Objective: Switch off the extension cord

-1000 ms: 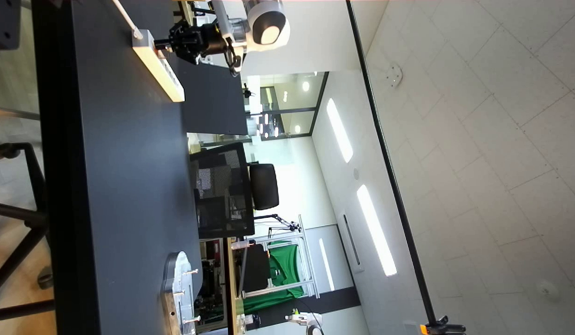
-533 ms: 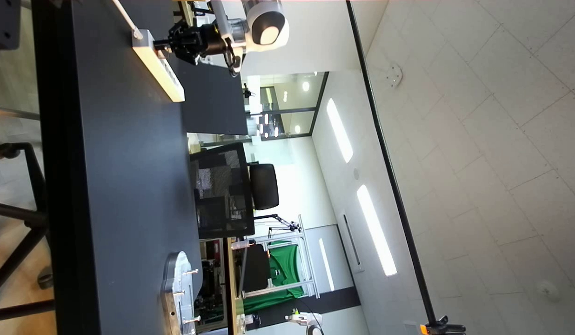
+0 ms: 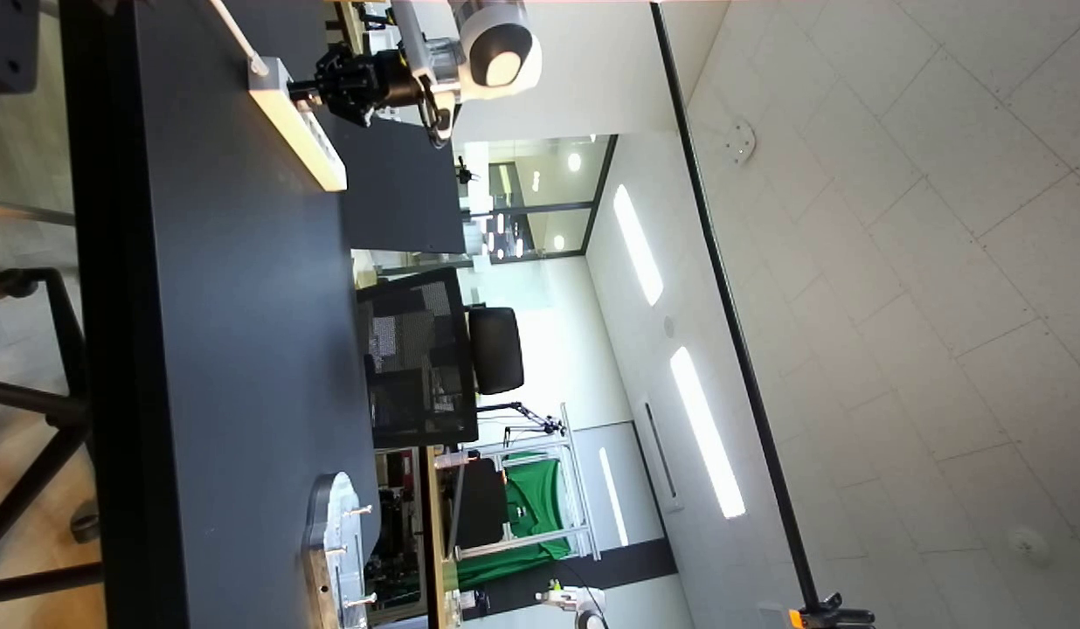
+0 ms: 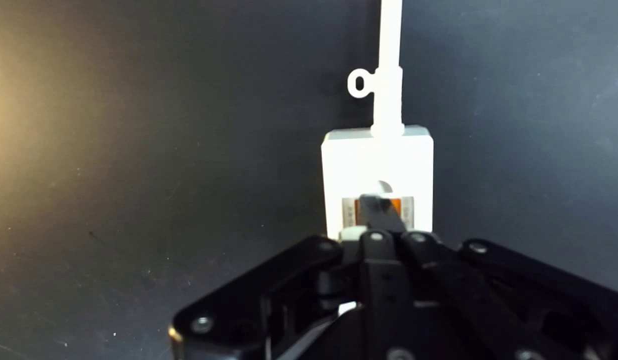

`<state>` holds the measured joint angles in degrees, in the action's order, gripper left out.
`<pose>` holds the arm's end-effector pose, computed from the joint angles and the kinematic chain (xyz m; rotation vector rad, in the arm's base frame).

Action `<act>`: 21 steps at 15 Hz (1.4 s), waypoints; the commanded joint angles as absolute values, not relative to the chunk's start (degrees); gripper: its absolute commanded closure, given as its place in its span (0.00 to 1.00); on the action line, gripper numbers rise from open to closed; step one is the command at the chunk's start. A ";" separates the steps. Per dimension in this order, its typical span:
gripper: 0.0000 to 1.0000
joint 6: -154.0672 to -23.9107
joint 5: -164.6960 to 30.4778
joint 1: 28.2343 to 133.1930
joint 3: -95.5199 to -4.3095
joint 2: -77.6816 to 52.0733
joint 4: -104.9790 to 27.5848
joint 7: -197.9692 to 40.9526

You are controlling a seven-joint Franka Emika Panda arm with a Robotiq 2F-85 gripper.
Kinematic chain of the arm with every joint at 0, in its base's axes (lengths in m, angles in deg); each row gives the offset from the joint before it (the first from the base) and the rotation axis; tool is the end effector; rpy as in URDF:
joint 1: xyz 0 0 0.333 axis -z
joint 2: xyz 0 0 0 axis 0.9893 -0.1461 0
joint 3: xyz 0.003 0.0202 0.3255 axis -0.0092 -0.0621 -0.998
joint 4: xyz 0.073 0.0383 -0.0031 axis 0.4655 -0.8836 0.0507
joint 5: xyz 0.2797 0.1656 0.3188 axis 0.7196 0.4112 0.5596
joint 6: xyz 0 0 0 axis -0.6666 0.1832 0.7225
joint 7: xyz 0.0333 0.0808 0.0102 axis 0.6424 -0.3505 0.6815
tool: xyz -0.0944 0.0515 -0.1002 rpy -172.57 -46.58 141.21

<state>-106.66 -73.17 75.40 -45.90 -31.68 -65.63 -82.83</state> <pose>0.6043 -0.0259 0.0350 2.9881 -0.0333 -0.0481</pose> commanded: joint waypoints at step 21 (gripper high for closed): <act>1.00 -78.63 -40.31 102.43 -61.11 -38.37 -48.42 -48.12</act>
